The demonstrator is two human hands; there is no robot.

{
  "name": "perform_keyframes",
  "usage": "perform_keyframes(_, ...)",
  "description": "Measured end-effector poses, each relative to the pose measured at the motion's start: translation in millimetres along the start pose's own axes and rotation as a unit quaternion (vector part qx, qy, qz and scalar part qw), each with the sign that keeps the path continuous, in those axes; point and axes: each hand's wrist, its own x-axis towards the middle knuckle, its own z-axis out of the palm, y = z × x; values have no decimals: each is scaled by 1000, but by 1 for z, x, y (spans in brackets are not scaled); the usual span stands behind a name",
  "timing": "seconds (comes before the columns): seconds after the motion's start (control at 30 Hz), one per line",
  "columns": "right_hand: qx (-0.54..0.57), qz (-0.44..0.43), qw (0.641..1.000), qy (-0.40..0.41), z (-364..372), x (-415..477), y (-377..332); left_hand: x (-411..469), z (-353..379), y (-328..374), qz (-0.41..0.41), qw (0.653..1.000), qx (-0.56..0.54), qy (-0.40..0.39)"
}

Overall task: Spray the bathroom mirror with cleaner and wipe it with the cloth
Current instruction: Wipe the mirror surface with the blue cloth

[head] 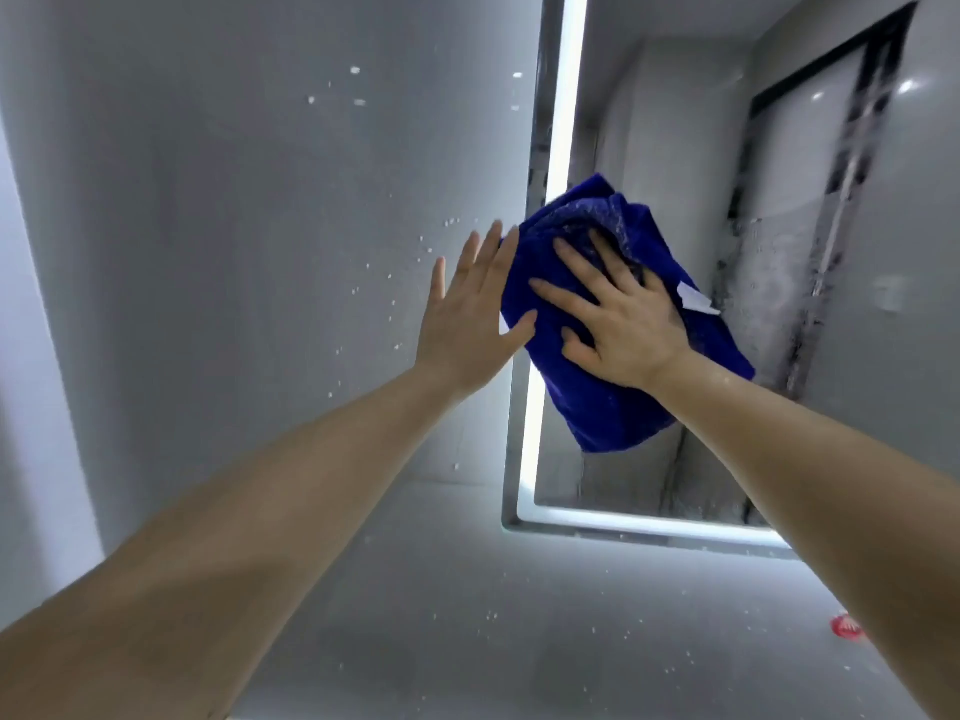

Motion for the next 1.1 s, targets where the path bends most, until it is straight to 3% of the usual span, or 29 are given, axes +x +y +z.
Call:
perform_keyframes(0.1,-30,-105,994,-4,-11,13,39,22,-12,1,89,996,22,11)
perform_keyframes(0.17,-52,-125,991,-5,-24,23,65,33,-17,6,107,993,9,43)
perform_keyframes(0.33,-56,5,998,37,-51,41,109,59,-23,10,70,994,33,79)
perform_keyframes(0.6,-13,217,972,84,-88,45,190,101,-11,53,124,983,127,50)
perform_keyframes(0.83,4,218,971,100,-89,39,207,142,3,114,127,976,167,58)
perform_keyframes(1.1,13,244,963,116,-91,-11,272,142,12,122,109,974,189,66)
